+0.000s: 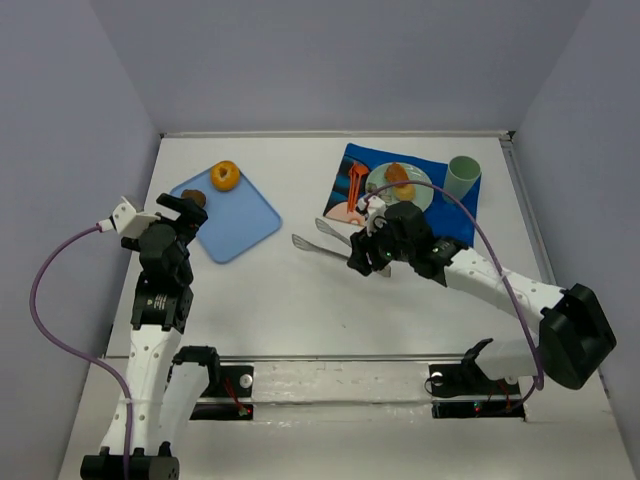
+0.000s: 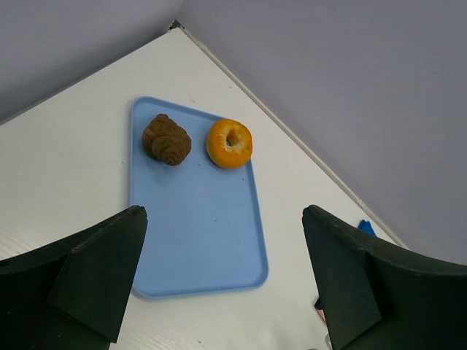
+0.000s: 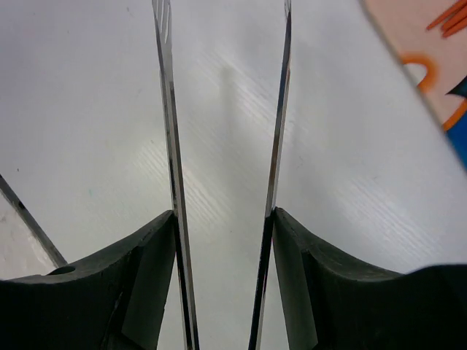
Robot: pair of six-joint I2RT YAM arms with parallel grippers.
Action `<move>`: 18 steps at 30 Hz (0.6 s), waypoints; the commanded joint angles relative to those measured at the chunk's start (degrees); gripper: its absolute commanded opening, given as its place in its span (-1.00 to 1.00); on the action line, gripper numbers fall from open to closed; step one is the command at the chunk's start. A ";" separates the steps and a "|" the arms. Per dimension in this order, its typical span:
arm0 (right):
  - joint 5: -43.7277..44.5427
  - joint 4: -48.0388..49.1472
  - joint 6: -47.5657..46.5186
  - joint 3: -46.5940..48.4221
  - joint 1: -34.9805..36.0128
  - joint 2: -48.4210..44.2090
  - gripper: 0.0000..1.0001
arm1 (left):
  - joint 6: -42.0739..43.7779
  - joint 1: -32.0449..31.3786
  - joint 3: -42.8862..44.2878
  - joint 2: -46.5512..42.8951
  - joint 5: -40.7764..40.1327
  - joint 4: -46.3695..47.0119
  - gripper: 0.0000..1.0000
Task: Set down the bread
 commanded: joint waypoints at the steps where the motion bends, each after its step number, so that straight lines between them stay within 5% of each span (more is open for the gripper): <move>1: -2.79 5.48 3.82 -7.43 0.52 -0.32 0.21 | -0.43 0.22 -0.27 0.12 -0.24 2.64 0.98; 9: -2.53 7.16 7.79 -13.69 1.05 -2.77 0.39 | -0.52 0.22 -0.53 -0.67 -0.06 2.64 0.98; 13: -2.18 6.37 7.87 -13.43 1.05 -4.97 0.99 | -0.52 0.22 -0.54 -1.55 -0.33 2.38 0.98; 18: 1.93 5.58 8.22 -10.63 1.05 -9.62 1.00 | -0.70 0.22 -0.71 -2.43 -0.33 2.11 0.98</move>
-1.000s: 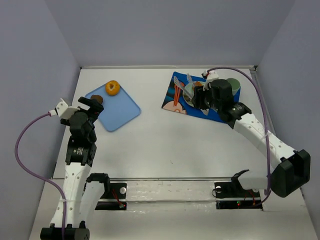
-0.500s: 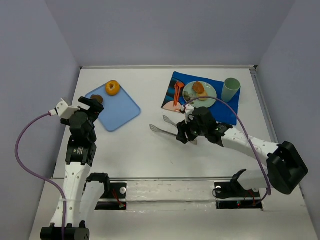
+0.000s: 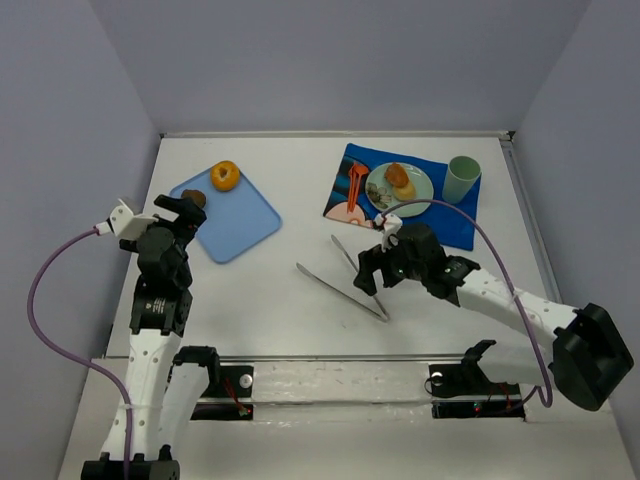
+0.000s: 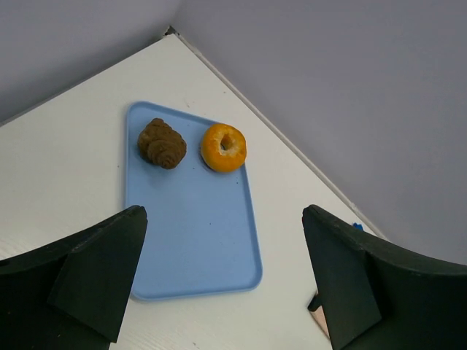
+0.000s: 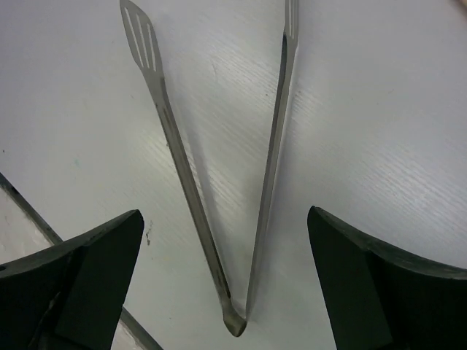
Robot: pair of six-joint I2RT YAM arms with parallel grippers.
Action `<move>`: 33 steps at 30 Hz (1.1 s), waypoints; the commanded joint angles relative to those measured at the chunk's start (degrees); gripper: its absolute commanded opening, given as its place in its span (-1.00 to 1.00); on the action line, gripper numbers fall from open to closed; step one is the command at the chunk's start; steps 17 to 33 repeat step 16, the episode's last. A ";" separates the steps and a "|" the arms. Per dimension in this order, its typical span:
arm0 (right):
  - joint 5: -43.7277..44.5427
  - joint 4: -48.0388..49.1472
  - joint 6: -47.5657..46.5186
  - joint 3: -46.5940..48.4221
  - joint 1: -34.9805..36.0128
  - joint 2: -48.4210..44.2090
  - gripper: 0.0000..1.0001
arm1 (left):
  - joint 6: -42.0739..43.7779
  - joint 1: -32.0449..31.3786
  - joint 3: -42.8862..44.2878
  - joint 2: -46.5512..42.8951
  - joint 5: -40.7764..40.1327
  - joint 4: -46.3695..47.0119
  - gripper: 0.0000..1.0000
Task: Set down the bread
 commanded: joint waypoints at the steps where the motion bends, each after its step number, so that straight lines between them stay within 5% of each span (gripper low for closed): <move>1: 4.94 2.19 1.32 4.33 0.15 -4.03 1.00 | -0.39 0.22 -0.78 -1.49 -0.30 2.09 0.98; 8: 26.79 1.75 7.55 11.98 0.15 -6.06 1.00 | -0.31 0.22 -0.95 -2.81 -0.83 1.83 0.98; 14: 36.49 1.84 10.11 13.57 0.15 -6.15 1.00 | -0.48 0.22 -1.04 -2.46 -1.01 1.91 0.98; 33: 38.34 1.84 10.11 13.31 0.15 -6.24 1.00 | -0.48 0.22 -1.04 -2.20 -1.01 2.00 0.98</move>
